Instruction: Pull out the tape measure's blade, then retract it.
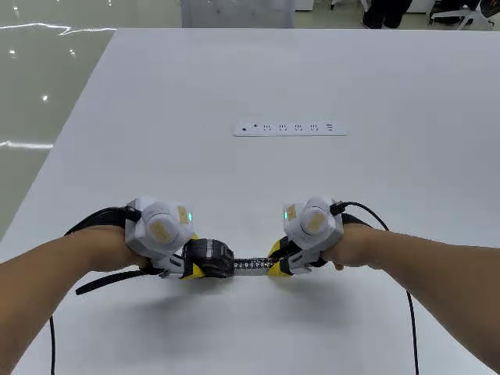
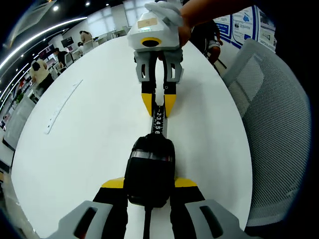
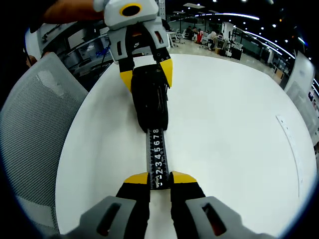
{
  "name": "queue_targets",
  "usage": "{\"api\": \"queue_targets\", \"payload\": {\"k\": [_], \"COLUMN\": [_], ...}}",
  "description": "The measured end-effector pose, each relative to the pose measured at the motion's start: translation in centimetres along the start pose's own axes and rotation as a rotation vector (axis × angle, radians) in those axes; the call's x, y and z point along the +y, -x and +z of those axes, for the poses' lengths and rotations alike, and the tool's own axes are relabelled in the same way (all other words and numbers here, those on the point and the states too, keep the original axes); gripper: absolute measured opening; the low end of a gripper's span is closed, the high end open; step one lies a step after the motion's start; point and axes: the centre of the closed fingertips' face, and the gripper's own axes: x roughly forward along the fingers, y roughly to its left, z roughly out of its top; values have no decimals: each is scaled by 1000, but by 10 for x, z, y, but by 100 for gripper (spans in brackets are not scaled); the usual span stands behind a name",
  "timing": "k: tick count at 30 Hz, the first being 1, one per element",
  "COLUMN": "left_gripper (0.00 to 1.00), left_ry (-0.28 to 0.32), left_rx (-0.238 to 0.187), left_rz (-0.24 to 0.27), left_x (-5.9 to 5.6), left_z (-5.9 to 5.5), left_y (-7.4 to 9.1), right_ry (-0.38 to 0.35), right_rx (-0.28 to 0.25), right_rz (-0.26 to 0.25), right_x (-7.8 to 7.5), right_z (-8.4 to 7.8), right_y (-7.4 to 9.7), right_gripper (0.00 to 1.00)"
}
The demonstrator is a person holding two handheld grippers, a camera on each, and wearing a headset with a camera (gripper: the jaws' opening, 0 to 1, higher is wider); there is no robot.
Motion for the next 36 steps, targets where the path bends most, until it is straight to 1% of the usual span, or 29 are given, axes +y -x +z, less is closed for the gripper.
{"api": "queue_targets", "payload": {"k": [1, 4, 8, 9, 11, 12, 15, 17, 19, 24, 32, 36], "left_gripper": [29, 29, 30, 30, 31, 32, 30, 29, 29, 29, 29, 29], "left_ry": [27, 24, 49, 66, 51, 34, 18, 32, 35, 27, 28, 28], "left_rx": [-9, 6, 11, 6, 4, -6, 6, 17, 15, 10, 13, 14], "left_rz": [5, -2, -7, -1, 7, 15, 14, 14, 12, 0, -3, -6], "left_x": [2, 3, 5, 5, 5, 4, 4, 5, 5, 5, 3, 3], "left_z": [0, 1, 1, 2, 4, 6, 4, 4, 4, 4, 4, 4], "left_y": [0, -1, 0, 0, -1, -2, -2, -2, -1, -1, -1, -1], "right_ry": [-1, -10, -7, -8, -11, -12, -6, 1, -1, -2, -14, -15], "right_rx": [-2, -3, 4, 4, 4, 3, 4, 5, 2, 2, 7, 8], "right_rz": [-3, -6, -10, -11, -12, -12, -9, -13, -15, -14, -18, -21], "right_x": [0, -1, -1, 0, -1, -1, -1, -2, -2, -1, -2, -1], "right_z": [0, 1, 0, 0, 0, 0, 0, -1, -2, -5, -16, -19], "right_y": [0, 0, -1, -1, -1, -1, -1, 0, 1, 3, 12, 14], "right_gripper": [13, 13, 13, 13, 13, 13, 13, 13, 13, 13, 13, 13]}}
